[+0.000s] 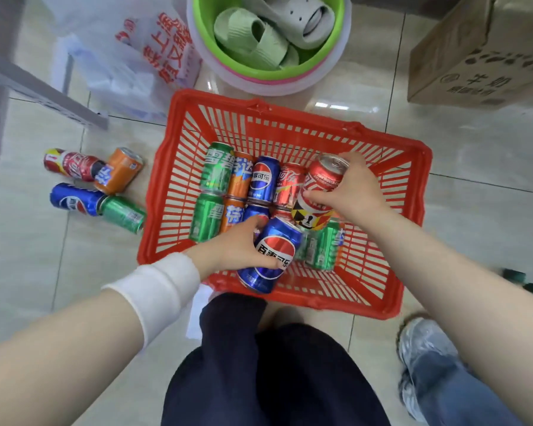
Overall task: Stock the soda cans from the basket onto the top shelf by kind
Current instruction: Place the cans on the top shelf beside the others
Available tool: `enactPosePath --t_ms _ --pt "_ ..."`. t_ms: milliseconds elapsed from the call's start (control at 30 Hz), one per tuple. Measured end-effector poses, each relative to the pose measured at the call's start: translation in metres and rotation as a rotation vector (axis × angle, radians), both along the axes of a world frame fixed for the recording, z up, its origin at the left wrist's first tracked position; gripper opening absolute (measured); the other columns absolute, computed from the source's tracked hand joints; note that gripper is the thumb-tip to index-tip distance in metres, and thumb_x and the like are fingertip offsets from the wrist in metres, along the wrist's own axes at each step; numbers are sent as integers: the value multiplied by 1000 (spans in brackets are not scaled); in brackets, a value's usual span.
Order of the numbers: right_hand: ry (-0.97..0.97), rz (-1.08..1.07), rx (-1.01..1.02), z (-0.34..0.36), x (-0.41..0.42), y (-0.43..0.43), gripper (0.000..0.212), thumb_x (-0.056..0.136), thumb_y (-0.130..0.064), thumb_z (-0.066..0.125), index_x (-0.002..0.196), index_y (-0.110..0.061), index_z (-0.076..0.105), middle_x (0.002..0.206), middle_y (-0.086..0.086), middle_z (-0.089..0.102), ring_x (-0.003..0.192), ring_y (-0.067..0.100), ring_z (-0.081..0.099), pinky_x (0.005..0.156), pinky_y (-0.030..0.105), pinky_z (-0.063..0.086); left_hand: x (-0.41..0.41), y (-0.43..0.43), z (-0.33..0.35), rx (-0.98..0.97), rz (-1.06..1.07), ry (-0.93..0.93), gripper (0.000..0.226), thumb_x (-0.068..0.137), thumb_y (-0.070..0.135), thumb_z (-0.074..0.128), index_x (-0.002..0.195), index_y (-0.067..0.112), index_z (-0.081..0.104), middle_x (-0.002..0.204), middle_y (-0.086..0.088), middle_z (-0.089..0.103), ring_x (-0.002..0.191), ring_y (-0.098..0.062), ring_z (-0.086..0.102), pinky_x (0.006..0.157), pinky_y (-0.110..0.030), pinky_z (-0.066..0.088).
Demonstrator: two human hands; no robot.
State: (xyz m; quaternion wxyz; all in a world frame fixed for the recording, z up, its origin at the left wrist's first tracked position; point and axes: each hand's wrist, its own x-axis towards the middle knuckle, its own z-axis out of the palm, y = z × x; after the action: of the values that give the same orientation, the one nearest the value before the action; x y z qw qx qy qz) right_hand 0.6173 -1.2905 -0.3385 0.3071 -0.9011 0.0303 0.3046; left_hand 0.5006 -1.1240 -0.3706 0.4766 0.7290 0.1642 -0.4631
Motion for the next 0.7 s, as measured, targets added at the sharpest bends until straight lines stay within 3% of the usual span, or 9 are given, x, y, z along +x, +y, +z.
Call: enactPosePath --t_ms 100,233,300,400,600,700 --pt "-15 -65 65 72 -13 -12 88 60 -26 85 132 -12 37 126 4 54 114 18 54 91 24 43 -13 8 70 -38 79 -1 75 64 28 81 124 22 38 109 9 60 98 -9 62 91 -30 50" --pt "-6 -132 115 184 -34 -30 85 53 -27 88 124 -15 45 117 0 60 105 16 60 90 28 47 -35 10 187 -81 196 -20 51 69 18 80 105 26 43 98 15 61 88 3 61 76 -15 51" --pt "12 -125 128 246 -47 -39 81 50 -27 89 120 -19 47 112 -2 59 102 14 60 89 29 48 -47 10 248 -83 239 -49 47 69 16 79 99 29 45 98 14 62 90 1 62 83 -22 52" --pt "15 -90 166 346 -67 -49 77 48 -28 88 114 -24 49 112 -3 60 100 12 60 87 28 49 -64 9 340 -70 284 -115 52 70 18 79 109 25 45 99 12 63 90 0 62 82 -20 51" --pt "-29 -29 291 513 -90 -41 73 56 -15 86 119 -20 51 102 -10 60 88 -1 60 67 8 51 -74 23 495 -49 336 -347 52 67 24 81 109 25 50 102 10 65 92 1 63 82 -22 52" --pt "-45 -38 363 571 -99 -21 71 51 -18 86 112 -27 51 99 -14 62 85 -2 63 69 13 53 -72 43 552 -51 364 -455 52 67 26 81 108 27 49 101 9 66 88 0 65 81 -23 53"
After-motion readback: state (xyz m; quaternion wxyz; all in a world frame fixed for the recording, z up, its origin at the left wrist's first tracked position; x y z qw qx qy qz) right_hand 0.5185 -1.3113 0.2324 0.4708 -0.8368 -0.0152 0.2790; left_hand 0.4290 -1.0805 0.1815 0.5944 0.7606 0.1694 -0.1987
